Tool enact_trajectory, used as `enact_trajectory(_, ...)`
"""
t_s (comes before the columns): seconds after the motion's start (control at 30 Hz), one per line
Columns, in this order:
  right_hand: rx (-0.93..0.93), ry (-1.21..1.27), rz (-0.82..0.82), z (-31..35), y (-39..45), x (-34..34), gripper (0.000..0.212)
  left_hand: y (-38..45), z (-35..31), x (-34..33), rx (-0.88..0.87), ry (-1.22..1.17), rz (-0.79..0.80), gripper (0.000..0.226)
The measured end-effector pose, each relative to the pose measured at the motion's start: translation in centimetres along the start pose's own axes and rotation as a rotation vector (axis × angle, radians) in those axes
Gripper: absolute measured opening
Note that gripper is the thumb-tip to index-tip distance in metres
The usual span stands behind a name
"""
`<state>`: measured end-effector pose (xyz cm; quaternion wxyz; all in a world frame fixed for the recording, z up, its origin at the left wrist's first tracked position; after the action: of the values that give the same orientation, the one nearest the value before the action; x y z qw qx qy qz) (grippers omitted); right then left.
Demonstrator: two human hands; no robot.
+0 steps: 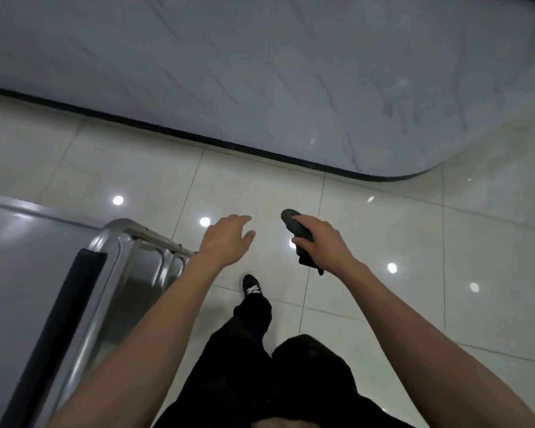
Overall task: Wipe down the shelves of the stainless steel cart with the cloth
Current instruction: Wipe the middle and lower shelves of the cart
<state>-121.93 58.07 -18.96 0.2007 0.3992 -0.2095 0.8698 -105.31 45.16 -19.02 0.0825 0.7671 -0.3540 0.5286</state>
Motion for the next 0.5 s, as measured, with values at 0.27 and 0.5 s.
enact_trajectory(0.27, 0.143, -0.046, 0.034, 5.7, 14.4, 2.5, 0.04, 11.1, 2.1, 6.3, 0.103, -0.012, -0.077, 0.049)
enact_trajectory(0.5, 0.336, -0.047, 0.123, 10.0, 29.2, 1.5, 0.038, 21.8, 5.2, 10.2, 0.226, 0.02, -0.123, 0.049)
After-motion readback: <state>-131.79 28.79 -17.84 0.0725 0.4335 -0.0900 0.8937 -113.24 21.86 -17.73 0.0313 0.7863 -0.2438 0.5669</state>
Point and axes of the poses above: each hand's wrist, its own y-axis towards the middle knuckle, its own x-axis out of the back of the hand, z = x × y, the point moved 10 cm from there along y, towards the middle knuckle, and after that the axes turned 13 degrees about -z, right-handed, at the moved point
